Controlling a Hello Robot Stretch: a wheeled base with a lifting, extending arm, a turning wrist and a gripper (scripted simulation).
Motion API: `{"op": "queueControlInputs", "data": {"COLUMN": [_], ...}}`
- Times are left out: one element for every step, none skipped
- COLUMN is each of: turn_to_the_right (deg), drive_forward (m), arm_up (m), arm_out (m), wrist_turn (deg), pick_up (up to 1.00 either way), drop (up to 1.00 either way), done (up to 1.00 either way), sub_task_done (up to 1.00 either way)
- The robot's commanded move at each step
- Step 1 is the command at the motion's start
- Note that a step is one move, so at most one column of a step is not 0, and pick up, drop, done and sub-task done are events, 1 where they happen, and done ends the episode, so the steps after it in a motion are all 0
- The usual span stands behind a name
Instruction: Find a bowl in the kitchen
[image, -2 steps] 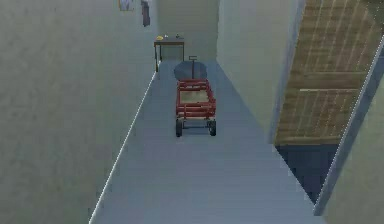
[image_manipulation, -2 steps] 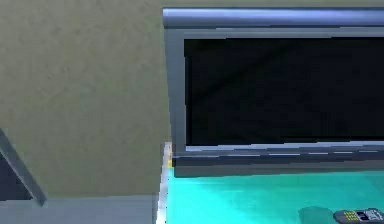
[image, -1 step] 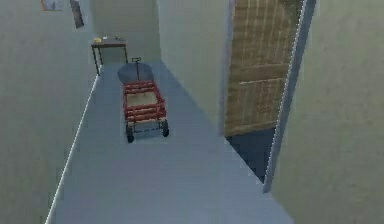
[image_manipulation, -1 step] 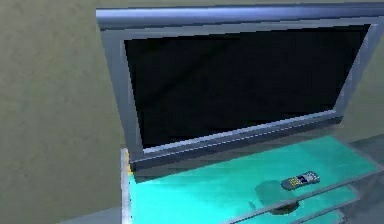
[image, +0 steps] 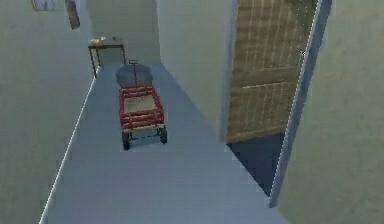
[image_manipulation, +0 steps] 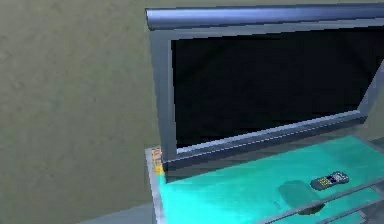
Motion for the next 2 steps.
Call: {"op": "queueControlInputs", "data": {"turn_to_the_right": [9.0,0.0], "drive_forward": [0.0,1.0], "arm_up": [0.0,0.0], "arm_out": [0.0,0.0], "wrist_turn": [0.0,0.0], "pick_up": [0.0,0.0], "drop": [0.0,0.0], "done": [0.0,0.0], "sub_task_done": [0.0,0.0]}}
